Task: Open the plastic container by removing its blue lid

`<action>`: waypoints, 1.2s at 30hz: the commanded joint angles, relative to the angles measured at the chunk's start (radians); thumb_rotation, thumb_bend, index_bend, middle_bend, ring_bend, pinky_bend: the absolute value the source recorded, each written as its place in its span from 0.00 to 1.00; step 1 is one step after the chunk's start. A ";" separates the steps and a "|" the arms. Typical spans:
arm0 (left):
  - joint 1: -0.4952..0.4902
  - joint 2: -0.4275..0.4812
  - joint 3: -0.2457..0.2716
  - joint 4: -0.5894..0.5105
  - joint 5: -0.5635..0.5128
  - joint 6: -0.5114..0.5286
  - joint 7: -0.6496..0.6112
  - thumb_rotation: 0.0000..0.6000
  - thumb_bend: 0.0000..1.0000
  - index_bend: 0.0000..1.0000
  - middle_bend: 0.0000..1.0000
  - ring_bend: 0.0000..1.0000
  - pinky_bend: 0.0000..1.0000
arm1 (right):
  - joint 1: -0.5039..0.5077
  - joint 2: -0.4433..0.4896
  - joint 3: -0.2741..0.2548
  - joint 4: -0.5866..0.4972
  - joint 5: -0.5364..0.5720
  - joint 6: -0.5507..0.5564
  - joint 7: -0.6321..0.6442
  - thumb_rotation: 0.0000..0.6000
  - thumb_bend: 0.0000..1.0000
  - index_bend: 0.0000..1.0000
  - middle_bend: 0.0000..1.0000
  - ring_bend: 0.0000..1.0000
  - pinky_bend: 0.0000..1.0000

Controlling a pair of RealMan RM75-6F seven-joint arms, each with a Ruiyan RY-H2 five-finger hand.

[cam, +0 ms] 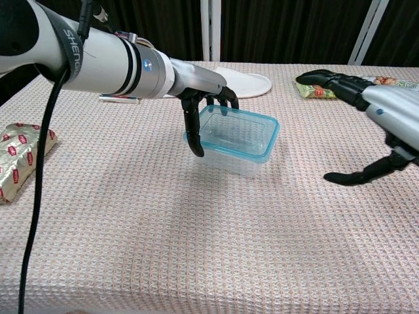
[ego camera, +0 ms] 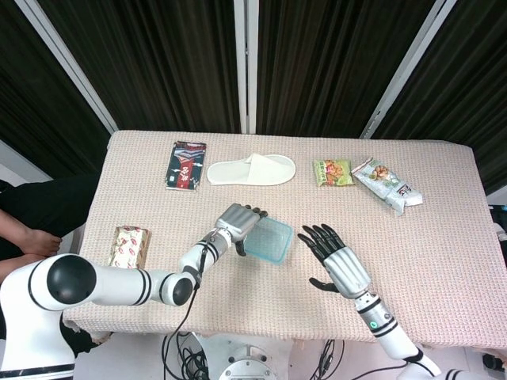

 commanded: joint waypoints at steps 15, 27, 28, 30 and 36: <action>0.020 -0.019 -0.029 0.021 -0.032 -0.006 0.012 1.00 0.00 0.25 0.32 0.22 0.30 | 0.056 -0.296 0.071 0.331 -0.003 0.086 -0.017 1.00 0.03 0.00 0.10 0.00 0.00; 0.040 -0.011 -0.047 0.030 -0.017 -0.044 -0.016 1.00 0.00 0.24 0.32 0.22 0.30 | 0.107 -0.363 0.062 0.480 -0.025 0.119 0.106 1.00 0.02 0.00 0.13 0.00 0.00; 0.043 -0.011 -0.050 0.031 -0.013 -0.047 -0.021 1.00 0.00 0.24 0.32 0.22 0.30 | 0.112 -0.368 0.060 0.489 -0.027 0.122 0.128 1.00 0.02 0.00 0.13 0.00 0.00; 0.045 -0.010 -0.052 0.032 -0.008 -0.050 -0.025 1.00 0.00 0.23 0.31 0.22 0.30 | 0.118 -0.375 0.057 0.507 -0.030 0.129 0.147 1.00 0.02 0.00 0.13 0.00 0.00; 0.050 -0.010 -0.051 0.036 -0.001 -0.052 -0.032 1.00 0.00 0.23 0.31 0.22 0.30 | 0.130 -0.392 0.049 0.552 -0.034 0.150 0.175 1.00 0.01 0.00 0.13 0.00 0.00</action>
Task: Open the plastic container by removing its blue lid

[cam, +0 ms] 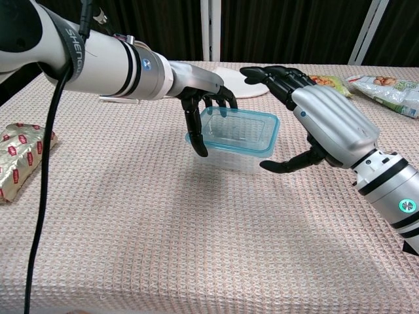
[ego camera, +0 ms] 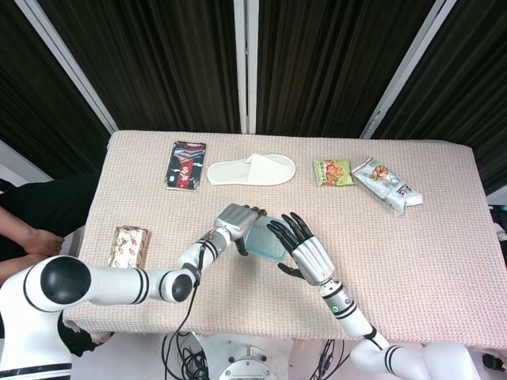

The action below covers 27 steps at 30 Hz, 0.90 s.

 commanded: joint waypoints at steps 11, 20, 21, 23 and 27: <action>0.019 -0.008 -0.011 0.014 0.023 -0.007 -0.030 1.00 0.00 0.23 0.31 0.22 0.30 | 0.034 -0.003 -0.009 0.064 -0.004 0.030 0.049 1.00 0.01 0.00 0.13 0.00 0.00; 0.024 -0.007 -0.008 0.018 0.043 -0.008 -0.032 1.00 0.00 0.23 0.31 0.22 0.30 | 0.037 0.012 -0.015 0.058 0.012 0.023 0.040 1.00 0.01 0.00 0.13 0.00 0.00; 0.024 -0.006 -0.008 0.016 0.045 -0.009 -0.031 1.00 0.00 0.23 0.31 0.22 0.30 | 0.037 0.014 -0.016 0.057 0.013 0.023 0.039 1.00 0.01 0.00 0.13 0.00 0.00; 0.025 -0.006 -0.008 0.016 0.049 -0.009 -0.032 1.00 0.00 0.23 0.31 0.22 0.30 | 0.038 0.017 -0.016 0.054 0.016 0.022 0.036 1.00 0.01 0.00 0.14 0.00 0.00; 0.026 -0.007 -0.011 0.017 0.051 -0.011 -0.036 1.00 0.00 0.23 0.31 0.22 0.30 | 0.042 0.026 -0.017 0.046 0.019 0.021 0.038 1.00 0.01 0.00 0.14 0.00 0.00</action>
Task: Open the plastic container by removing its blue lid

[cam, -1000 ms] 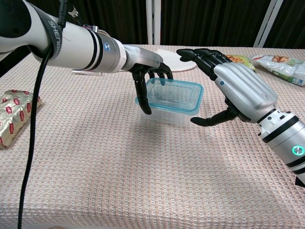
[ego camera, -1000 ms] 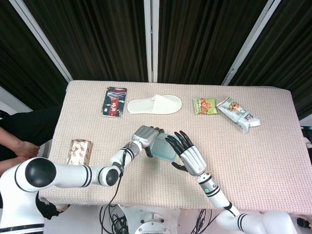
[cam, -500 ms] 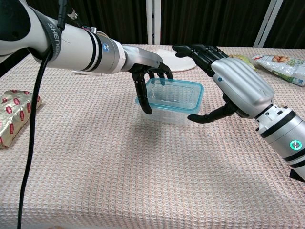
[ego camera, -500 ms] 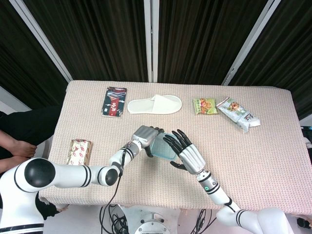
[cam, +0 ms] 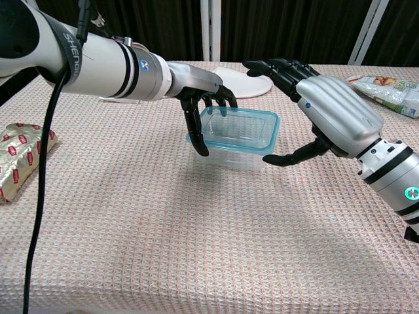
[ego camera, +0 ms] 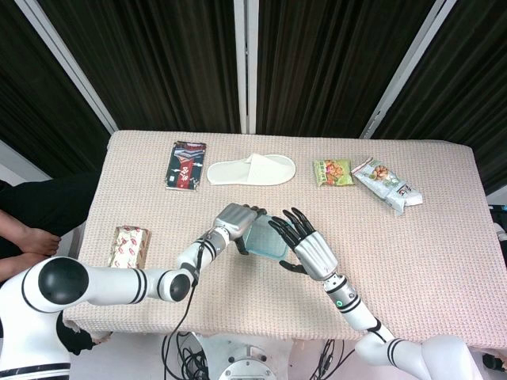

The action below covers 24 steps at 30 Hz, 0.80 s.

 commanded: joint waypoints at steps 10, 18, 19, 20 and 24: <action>0.005 0.000 -0.008 0.012 0.011 -0.034 -0.028 1.00 0.00 0.23 0.31 0.22 0.28 | 0.019 0.019 -0.003 0.000 -0.003 0.014 0.065 1.00 0.01 0.02 0.14 0.00 0.00; 0.014 -0.004 -0.012 0.025 0.028 -0.037 -0.051 1.00 0.00 0.23 0.31 0.22 0.27 | 0.026 0.014 0.000 0.019 -0.003 0.033 0.082 1.00 0.01 0.03 0.14 0.00 0.00; 0.016 -0.004 -0.012 0.026 0.031 -0.038 -0.054 1.00 0.00 0.23 0.31 0.22 0.27 | 0.027 0.014 0.000 0.019 -0.002 0.034 0.085 1.00 0.01 0.03 0.14 0.00 0.00; 0.016 -0.005 -0.012 0.027 0.034 -0.038 -0.055 1.00 0.00 0.23 0.31 0.22 0.27 | 0.028 0.015 0.001 0.019 -0.002 0.035 0.086 1.00 0.00 0.03 0.14 0.00 0.00; 0.019 -0.006 -0.011 0.032 0.043 -0.041 -0.061 1.00 0.00 0.23 0.31 0.22 0.26 | 0.031 0.016 0.004 0.020 0.004 0.038 0.088 1.00 0.00 0.03 0.14 0.00 0.00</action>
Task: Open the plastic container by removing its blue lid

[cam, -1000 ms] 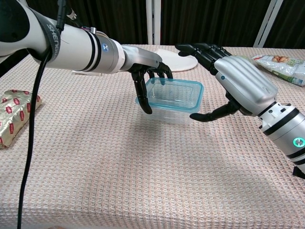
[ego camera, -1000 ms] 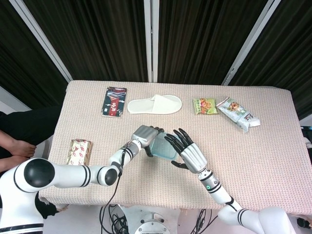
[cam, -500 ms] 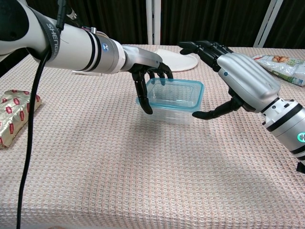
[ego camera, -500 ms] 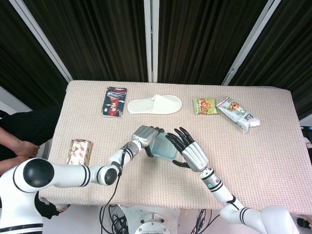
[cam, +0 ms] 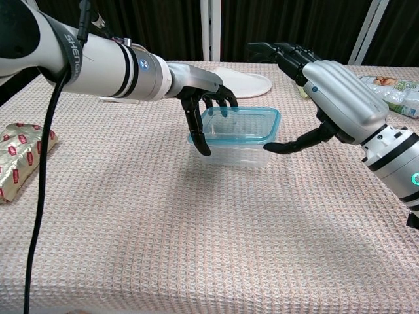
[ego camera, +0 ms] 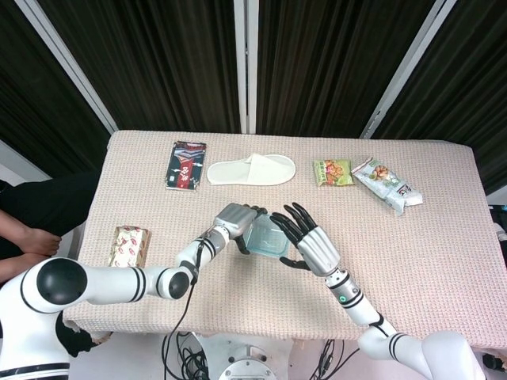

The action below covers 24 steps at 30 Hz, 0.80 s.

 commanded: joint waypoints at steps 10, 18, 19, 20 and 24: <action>0.005 0.013 0.003 -0.004 0.034 -0.028 -0.020 1.00 0.00 0.19 0.28 0.18 0.24 | 0.008 0.011 0.003 -0.001 0.013 -0.009 0.018 1.00 0.03 0.11 0.17 0.00 0.00; 0.007 0.029 0.001 -0.021 0.046 -0.027 -0.038 1.00 0.00 0.17 0.25 0.18 0.24 | 0.015 -0.006 -0.003 0.014 0.021 -0.033 0.013 1.00 0.22 0.29 0.21 0.00 0.00; 0.008 0.031 0.001 -0.026 0.046 -0.026 -0.040 1.00 0.00 0.15 0.24 0.18 0.24 | 0.016 -0.010 -0.001 0.020 0.022 -0.031 0.010 1.00 0.25 0.32 0.21 0.00 0.00; 0.008 0.033 0.000 -0.030 0.046 -0.025 -0.042 1.00 0.00 0.13 0.23 0.17 0.24 | 0.017 -0.013 -0.001 0.024 0.022 -0.030 0.009 1.00 0.27 0.35 0.21 0.00 0.00; 0.011 0.039 -0.003 -0.044 0.056 -0.009 -0.048 1.00 0.00 0.08 0.18 0.13 0.22 | 0.021 -0.024 0.001 0.034 0.026 -0.036 0.012 1.00 0.32 0.45 0.22 0.00 0.00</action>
